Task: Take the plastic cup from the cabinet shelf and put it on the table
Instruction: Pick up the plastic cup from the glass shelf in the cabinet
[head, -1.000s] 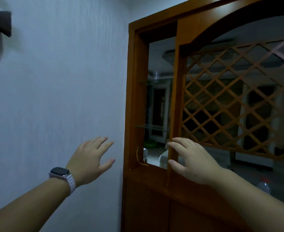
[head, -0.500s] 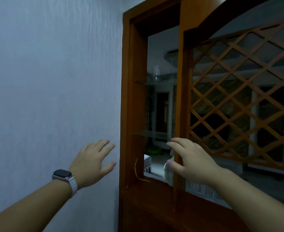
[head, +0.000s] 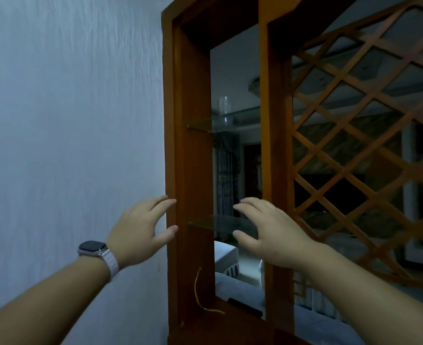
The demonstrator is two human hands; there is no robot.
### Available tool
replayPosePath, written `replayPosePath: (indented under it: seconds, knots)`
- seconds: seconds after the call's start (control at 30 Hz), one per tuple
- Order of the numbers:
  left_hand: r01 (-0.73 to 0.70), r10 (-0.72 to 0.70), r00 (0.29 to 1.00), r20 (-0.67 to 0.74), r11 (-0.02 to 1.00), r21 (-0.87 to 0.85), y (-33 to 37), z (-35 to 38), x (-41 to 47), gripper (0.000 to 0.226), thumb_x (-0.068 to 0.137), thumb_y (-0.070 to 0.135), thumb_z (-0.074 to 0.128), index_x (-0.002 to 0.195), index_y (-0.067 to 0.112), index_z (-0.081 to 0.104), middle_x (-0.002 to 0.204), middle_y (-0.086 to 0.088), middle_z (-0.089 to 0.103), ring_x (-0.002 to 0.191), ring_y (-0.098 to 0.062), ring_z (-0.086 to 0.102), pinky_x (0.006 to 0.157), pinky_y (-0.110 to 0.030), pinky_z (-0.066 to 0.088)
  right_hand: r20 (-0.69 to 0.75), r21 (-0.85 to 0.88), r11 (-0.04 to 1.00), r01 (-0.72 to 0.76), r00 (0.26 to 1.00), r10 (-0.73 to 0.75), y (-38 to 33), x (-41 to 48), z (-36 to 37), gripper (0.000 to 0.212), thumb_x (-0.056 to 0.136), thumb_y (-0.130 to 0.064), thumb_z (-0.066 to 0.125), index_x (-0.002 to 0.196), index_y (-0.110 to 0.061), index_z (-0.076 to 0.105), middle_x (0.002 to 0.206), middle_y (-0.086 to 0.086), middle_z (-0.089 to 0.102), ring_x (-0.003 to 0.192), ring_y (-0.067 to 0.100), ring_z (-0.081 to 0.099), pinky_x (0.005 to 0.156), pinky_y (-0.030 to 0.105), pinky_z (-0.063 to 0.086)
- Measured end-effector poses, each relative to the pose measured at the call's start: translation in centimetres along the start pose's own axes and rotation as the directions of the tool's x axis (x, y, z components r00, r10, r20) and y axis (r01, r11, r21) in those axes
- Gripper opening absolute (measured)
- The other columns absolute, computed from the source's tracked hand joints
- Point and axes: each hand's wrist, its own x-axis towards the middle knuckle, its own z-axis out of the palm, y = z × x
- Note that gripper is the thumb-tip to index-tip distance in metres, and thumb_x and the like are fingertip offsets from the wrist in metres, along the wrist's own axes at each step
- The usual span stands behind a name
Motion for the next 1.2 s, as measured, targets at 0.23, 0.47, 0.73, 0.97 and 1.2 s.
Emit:
replayPosePath:
  seconds: [0.23, 0.47, 0.73, 0.97, 1.2]
  knots:
    - [-0.080, 0.085, 0.995, -0.057, 0.994, 0.080, -2.4, -0.4, 6.0, 0.065, 0.085, 0.061, 0.037, 0.139, 0.025, 0.045, 0.142, -0.002, 0.052, 0.127, -0.023, 0.049, 0.102, -0.043, 0.043, -0.105, -0.042, 0.999, 0.016, 0.994, -0.021, 1.5, 5.0, -1.4, 0.063, 0.093, -0.054, 0.046, 0.149, -0.032, 0.030, 0.157, -0.009, 0.030, 0.144, 0.013, 0.024, 0.115, 0.038, 0.029]
    - [-0.155, 0.161, 0.975, -0.153, 0.987, 0.051, -5.6, 2.0, 13.6, 0.063, 0.086, 0.060, 0.039, 0.140, 0.026, 0.043, 0.144, -0.002, 0.050, 0.129, -0.023, 0.046, 0.101, -0.042, 0.041, -0.178, -0.175, 0.984, 0.020, 0.983, -0.052, 2.2, 11.2, -1.1, 0.063, 0.092, -0.055, 0.048, 0.149, -0.031, 0.031, 0.157, -0.009, 0.029, 0.143, 0.012, 0.024, 0.113, 0.033, 0.027]
    - [-0.275, 0.261, 0.917, -0.301, 0.961, -0.007, -10.2, 4.3, 24.9, 0.062, 0.087, 0.057, 0.042, 0.141, 0.025, 0.042, 0.146, -0.002, 0.047, 0.133, -0.022, 0.042, 0.103, -0.042, 0.038, -0.274, -0.355, 0.931, -0.082, 0.962, -0.020, 2.4, 19.7, -1.6, 0.063, 0.093, -0.054, 0.047, 0.149, -0.032, 0.030, 0.157, -0.008, 0.029, 0.143, 0.012, 0.025, 0.111, 0.031, 0.026]
    - [-0.385, 0.307, 0.861, -0.406, 0.914, -0.124, -12.9, 6.2, 32.7, 0.056, 0.091, 0.050, 0.050, 0.141, 0.025, 0.041, 0.145, 0.001, 0.047, 0.132, -0.019, 0.042, 0.101, -0.040, 0.041, -0.377, -0.466, 0.866, -0.183, 0.926, -0.007, 2.3, 26.8, -2.8, 0.060, 0.092, -0.052, 0.050, 0.145, -0.027, 0.038, 0.148, -0.005, 0.041, 0.135, 0.015, 0.035, 0.110, 0.037, 0.034]
    - [-0.444, 0.314, 0.865, -0.392, 0.843, -0.303, -13.0, 7.2, 38.3, 0.055, 0.092, 0.048, 0.051, 0.140, 0.024, 0.040, 0.144, 0.000, 0.047, 0.128, -0.017, 0.043, 0.094, -0.031, 0.039, -0.413, -0.486, 0.824, -0.292, 0.908, 0.078, 3.2, 32.3, -5.3, 0.060, 0.092, -0.051, 0.051, 0.144, -0.024, 0.038, 0.146, -0.002, 0.043, 0.129, 0.019, 0.044, 0.101, 0.039, 0.043]
